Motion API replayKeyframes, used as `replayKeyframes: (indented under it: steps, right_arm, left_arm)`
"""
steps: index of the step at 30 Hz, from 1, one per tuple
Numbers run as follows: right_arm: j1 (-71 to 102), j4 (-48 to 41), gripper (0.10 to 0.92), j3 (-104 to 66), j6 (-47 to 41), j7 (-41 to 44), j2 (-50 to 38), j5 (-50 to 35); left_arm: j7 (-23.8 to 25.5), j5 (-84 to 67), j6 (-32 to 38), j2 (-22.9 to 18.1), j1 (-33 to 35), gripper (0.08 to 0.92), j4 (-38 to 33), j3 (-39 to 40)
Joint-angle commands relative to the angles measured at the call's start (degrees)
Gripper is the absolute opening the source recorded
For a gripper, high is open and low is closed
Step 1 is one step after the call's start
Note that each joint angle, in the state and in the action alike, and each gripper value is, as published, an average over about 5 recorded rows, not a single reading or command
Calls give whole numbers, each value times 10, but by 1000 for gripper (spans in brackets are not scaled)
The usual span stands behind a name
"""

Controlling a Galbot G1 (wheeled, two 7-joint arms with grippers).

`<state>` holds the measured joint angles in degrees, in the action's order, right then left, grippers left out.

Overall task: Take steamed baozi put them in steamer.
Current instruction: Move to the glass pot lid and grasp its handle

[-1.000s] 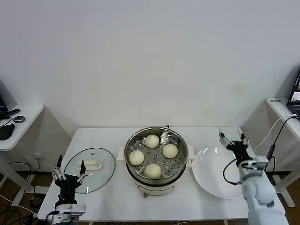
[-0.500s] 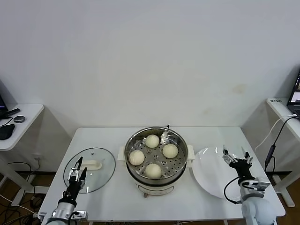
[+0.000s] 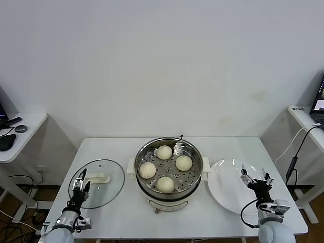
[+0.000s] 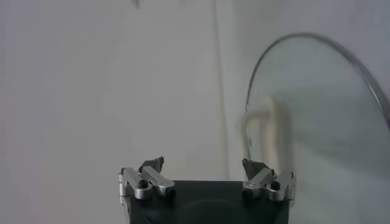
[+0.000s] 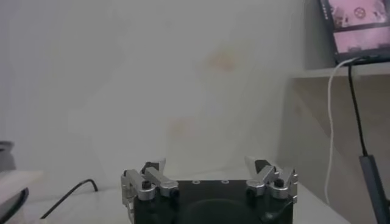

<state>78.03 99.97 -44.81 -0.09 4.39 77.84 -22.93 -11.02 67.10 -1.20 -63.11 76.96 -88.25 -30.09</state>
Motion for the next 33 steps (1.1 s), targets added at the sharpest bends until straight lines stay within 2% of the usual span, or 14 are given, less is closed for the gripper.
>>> replayKeyframes:
  steps: [1, 9, 17, 33]
  right_arm:
    - [8, -8, 823, -3, 7, -2, 11, 8]
    - [5, -20, 823, -2, 17, -2, 12, 16]
    - [4, -22, 823, -3, 18, -2, 10, 15]
    - [8, -29, 823, -3, 24, -2, 16, 19]
  left_arm:
    - [1, -29, -27, 11, -44, 823, 56, 20]
    - [-20, 13, -26, -4, -73, 823, 98, 26]
    - [-20, 31, -25, -10, -89, 823, 121, 38]
    - [-11, 35, -28, -13, -114, 823, 118, 46]
